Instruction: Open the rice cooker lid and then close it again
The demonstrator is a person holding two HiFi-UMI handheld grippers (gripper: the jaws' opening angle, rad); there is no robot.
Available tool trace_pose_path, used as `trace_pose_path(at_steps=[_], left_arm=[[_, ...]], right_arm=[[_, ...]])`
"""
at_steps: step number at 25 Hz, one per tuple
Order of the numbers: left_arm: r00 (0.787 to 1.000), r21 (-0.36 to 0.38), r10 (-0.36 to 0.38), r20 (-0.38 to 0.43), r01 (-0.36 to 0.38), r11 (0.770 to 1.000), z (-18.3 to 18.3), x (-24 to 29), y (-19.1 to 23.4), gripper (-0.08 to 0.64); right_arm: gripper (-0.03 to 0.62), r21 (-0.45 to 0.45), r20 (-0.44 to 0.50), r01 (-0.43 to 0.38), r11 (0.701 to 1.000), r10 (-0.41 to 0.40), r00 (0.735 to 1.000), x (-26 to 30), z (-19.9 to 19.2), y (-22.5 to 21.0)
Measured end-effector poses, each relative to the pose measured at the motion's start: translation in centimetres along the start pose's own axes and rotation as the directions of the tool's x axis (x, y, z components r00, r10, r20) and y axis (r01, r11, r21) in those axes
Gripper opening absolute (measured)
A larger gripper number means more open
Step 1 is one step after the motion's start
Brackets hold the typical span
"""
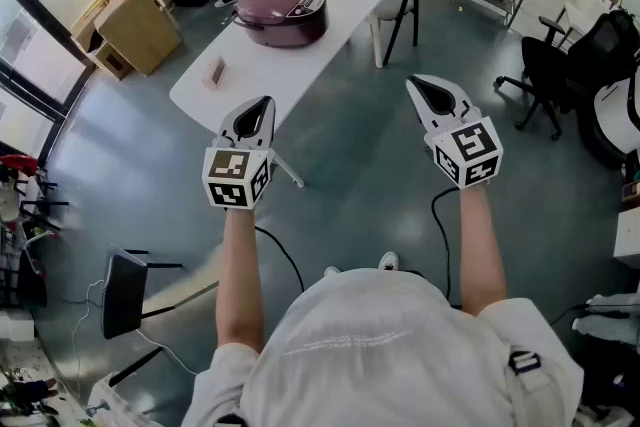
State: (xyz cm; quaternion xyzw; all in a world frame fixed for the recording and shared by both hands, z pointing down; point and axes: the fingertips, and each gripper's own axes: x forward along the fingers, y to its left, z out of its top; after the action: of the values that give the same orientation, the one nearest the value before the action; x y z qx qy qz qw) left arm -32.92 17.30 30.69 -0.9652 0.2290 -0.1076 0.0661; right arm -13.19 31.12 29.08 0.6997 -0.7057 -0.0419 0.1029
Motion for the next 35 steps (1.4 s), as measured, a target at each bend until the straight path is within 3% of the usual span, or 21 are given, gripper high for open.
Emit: trace_pose_path(at_steps=[8,15,22,24,26,27,30,35], left_arm=[[1.0,0.002,0.012,-0.014,-0.012,1.0,0.2,1.1,-1.6,0.015],[0.999,0.003,0.024,-0.03,-0.024,1.0,0.5,3.0,-3.6,0.015],[0.995,-0.007,0.095,-0.022,-0.096,0.995,0.8,4.1,-5.9,0.018],[0.993,-0.026,0.116,-0.011,-0.116,0.993,0.9,4.1,-6.3,0.029],[0.991,-0.036,0.133,-0.014,-0.134,0.99,0.8,4.3,-6.5,0.158],[0.99,-0.034,0.143,-0.018,-0.144,0.989,0.7,4.3,-6.6,0.187],[0.987,-0.016,0.16,-0.031,-0.16,0.987,0.7,4.6,-7.0,0.201],[0.989,-0.012,0.143,-0.036,-0.144,0.99,1.0,5.5,-8.0,0.201]], right_arm=[[0.023,0.031,-0.005,0.001,1.0,-0.001,1.0,-0.7,-0.7,-2.2],[0.023,0.081,0.012,-0.091,0.993,0.09,0.996,-1.0,-1.7,-3.7],[0.031,0.0,0.035,-0.124,0.992,0.124,0.992,-1.8,-2.8,-6.3],[0.098,-0.006,0.028,-0.141,0.99,0.141,0.99,-1.9,-3.4,-6.9],[0.13,0.001,0.026,-0.154,0.988,0.154,0.988,-1.9,-3.8,-7.6],[0.162,0.008,0.028,-0.158,0.987,0.158,0.987,-1.9,-3.9,-8.0],[0.212,0.028,0.045,-0.16,0.987,0.158,0.986,-2.2,-3.9,-9.1],[0.209,0.034,0.051,-0.167,0.985,0.165,0.985,-2.8,-4.0,-9.9]])
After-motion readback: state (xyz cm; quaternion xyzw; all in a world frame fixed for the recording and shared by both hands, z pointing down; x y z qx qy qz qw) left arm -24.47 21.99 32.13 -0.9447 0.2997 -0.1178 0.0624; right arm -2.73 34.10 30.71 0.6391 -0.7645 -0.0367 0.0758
